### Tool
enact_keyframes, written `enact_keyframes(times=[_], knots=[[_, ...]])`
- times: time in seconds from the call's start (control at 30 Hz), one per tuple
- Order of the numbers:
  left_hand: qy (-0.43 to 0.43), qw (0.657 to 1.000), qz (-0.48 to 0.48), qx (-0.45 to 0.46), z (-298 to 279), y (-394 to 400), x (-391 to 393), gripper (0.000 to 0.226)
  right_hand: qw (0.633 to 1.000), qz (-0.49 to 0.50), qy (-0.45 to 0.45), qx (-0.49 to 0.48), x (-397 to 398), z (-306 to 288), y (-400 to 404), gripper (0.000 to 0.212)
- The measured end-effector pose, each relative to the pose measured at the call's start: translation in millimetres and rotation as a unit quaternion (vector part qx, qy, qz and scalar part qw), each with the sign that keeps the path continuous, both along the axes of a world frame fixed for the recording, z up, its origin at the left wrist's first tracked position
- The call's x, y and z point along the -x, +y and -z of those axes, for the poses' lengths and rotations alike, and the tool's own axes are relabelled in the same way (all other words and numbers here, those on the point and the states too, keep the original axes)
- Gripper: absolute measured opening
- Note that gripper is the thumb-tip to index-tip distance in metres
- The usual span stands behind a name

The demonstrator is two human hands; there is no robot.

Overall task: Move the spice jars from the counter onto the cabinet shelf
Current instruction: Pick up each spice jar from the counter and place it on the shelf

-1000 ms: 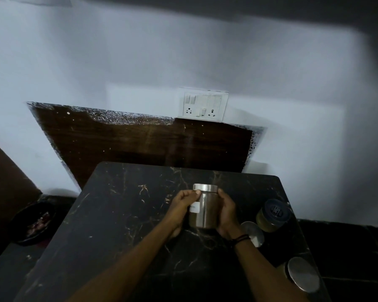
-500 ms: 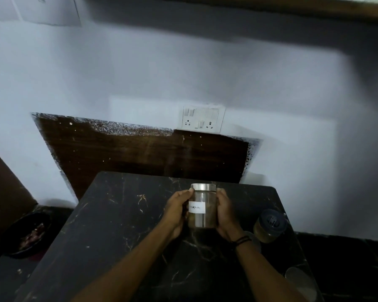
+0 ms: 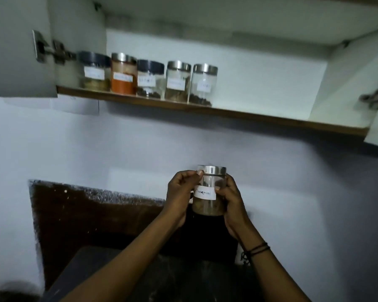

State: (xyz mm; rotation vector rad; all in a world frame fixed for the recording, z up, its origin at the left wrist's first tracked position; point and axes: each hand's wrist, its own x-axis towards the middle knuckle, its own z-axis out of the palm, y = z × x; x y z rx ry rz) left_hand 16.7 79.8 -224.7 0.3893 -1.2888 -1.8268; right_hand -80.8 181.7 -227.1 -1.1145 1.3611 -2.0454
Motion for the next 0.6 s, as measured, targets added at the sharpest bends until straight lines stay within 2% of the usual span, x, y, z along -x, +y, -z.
enact_keyframes(times=[0.13, 0.23, 0.33, 0.43, 0.6], knots=[[0.054, 0.993, -0.035, 0.094, -69.0, -1.7, 3.8, 0.015, 0.995, 0.068, 0.060, 0.042, 3.6, -72.7, 0.7, 0.042], [0.088, 0.980, -0.043, 0.175, -117.3, -2.0, 4.4, 0.026, 0.982, 0.135, 0.085, 0.098, 6.0, -119.0, 2.8, 0.036], [0.096, 0.971, -0.052, 0.214, -154.7, -2.8, 12.0, 0.033, 0.968, 0.188, 0.111, 0.125, 10.3, -150.5, 1.1, 0.027], [0.097, 0.961, -0.099, 0.240, -190.6, -4.0, 26.3, 0.036, 0.949, 0.245, 0.143, 0.134, 20.1, -181.6, -3.5, 0.023], [0.079, 0.932, -0.186, 0.301, -226.5, -10.2, 56.9, 0.031, 0.915, 0.331, 0.205, 0.108, 41.4, -224.0, -18.7, 0.031]])
